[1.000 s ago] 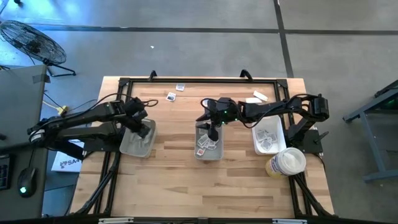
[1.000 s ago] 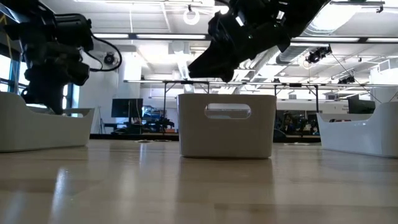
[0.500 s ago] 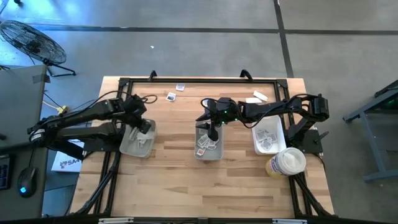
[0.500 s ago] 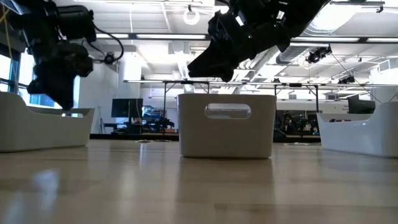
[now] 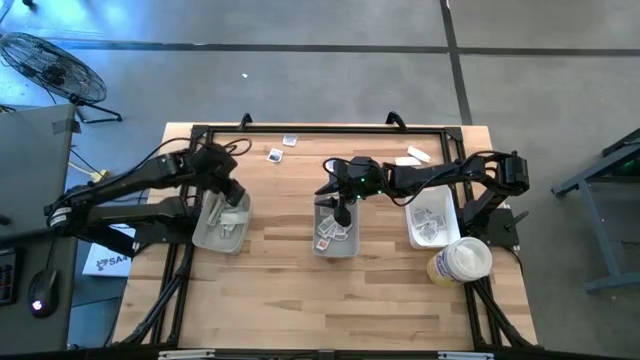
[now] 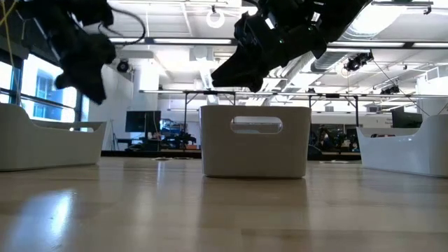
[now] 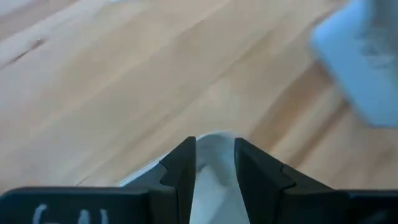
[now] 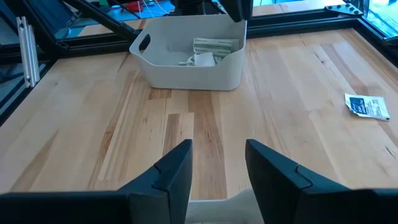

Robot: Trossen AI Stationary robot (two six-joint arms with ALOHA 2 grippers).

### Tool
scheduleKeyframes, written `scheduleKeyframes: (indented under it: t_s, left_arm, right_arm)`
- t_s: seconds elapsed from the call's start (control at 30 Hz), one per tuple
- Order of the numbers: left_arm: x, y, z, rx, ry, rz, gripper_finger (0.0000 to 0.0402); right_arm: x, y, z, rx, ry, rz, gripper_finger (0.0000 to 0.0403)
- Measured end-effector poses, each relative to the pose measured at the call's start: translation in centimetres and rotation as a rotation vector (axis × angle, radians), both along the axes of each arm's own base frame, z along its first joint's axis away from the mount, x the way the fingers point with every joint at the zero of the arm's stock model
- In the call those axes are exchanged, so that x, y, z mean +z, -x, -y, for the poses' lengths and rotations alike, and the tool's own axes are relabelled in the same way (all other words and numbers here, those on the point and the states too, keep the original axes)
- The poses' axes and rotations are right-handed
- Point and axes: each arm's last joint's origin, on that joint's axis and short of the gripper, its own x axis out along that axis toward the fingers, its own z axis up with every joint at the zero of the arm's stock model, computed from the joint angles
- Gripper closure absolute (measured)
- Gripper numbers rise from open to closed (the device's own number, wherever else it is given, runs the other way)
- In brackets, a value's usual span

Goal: Pick & Place First Aid Supplies
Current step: Put the alcohol pad into the white bin

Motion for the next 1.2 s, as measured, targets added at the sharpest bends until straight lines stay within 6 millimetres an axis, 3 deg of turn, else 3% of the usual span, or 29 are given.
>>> scheduleKeyframes:
  t_s: [0.17,0.3,0.57,0.87,1.03,1.2]
  left_arm:
    - [2.0,-1.0,-0.2,-0.111,-0.048,0.158,0.0294]
    - [2.4,-2.2,-0.9,-0.111,-0.125,0.217,0.0294]
    - [-0.9,-6.3,-3.7,0.01,-0.227,0.029,0.0294]
    - [-5.1,-11.1,-6.3,-0.206,-0.411,-0.053,0.0294]
    - [-6.1,-11.7,-7.9,-0.216,-0.43,-0.032,0.0294]
    - [-7.2,-10.5,-10.7,-0.106,-0.415,-0.069,0.0294]
  right_arm:
    - [0.0,0.0,0.0,0.001,0.001,-0.005,0.0261]
    - [0.0,0.0,0.0,0.005,0.01,-0.004,0.0261]
    - [0.0,0.0,0.1,-0.01,0.026,-0.005,0.0261]
    - [1.4,1.7,0.1,-0.11,0.075,-0.084,0.0261]
    - [1.2,2.1,0.1,-0.116,0.074,-0.137,0.0261]
    - [1.0,2.2,0.1,-0.109,0.082,-0.158,0.0261]
